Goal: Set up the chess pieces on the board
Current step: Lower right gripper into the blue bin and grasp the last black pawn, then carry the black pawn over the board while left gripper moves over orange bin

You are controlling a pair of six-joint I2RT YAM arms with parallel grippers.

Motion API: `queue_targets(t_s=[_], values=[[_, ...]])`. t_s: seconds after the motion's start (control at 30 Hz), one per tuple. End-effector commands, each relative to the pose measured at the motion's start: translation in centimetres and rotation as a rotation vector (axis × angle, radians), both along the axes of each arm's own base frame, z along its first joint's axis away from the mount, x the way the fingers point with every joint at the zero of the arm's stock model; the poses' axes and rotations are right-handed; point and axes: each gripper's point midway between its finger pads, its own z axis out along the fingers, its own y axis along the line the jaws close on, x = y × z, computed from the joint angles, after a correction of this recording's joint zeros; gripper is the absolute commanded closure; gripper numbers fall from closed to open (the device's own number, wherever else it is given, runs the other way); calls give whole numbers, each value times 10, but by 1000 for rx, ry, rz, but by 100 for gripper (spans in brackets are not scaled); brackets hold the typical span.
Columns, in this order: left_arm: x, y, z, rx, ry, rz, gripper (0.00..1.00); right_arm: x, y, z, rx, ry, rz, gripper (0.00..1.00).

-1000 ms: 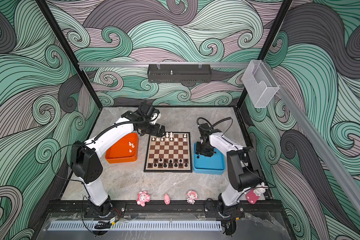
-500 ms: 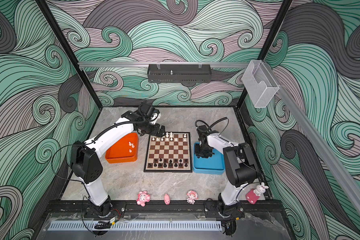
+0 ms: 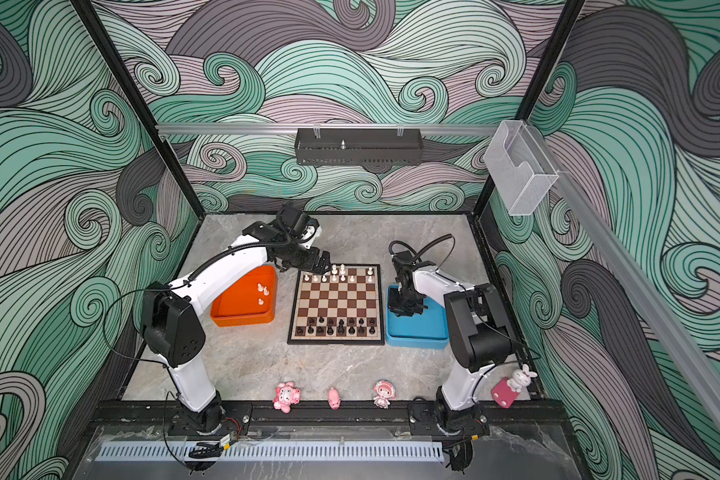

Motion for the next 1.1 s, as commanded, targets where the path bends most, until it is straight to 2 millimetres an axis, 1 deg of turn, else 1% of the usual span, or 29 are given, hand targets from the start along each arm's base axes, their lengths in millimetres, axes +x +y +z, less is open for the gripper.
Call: queue_targets(t_s=[0.0, 0.17, 0.3, 0.4, 0.5, 0.57, 0.63, 0.7, 0.77, 0.83, 0.93, 1.0, 1.07], values=[[5, 7, -4, 43, -10, 24, 1, 3, 4, 7, -5, -6, 17, 87], [10, 20, -5, 102, -33, 55, 1, 7, 5, 21, -20, -30, 36, 90], [14, 26, -3, 98, -34, 69, 2, 10, 5, 34, -31, -53, 49, 90], [19, 32, -2, 63, -18, 95, 1, 12, 6, 45, -38, -70, 63, 90], [28, 48, 0, 31, -7, 142, 2, 13, 9, 61, -49, -96, 88, 90], [35, 63, 2, 14, -3, 184, 1, 13, 13, 72, -55, -115, 109, 90], [44, 82, 3, -11, 5, 238, 1, 15, 20, 86, -50, -140, 138, 90], [54, 105, 4, -42, 17, 300, 1, 18, 33, 98, -36, -167, 175, 90], [62, 130, 2, -61, 31, 367, 1, 20, 52, 106, -22, -182, 224, 90], [69, 159, 0, -81, 47, 442, 1, 23, 78, 115, -3, -197, 282, 90], [76, 199, -5, -104, 60, 543, 1, 25, 118, 120, 25, -214, 363, 90], [78, 223, -7, -122, 75, 607, 1, 23, 147, 122, 46, -220, 410, 90], [80, 241, -9, -146, 82, 653, 1, 20, 173, 121, 65, -223, 452, 90]])
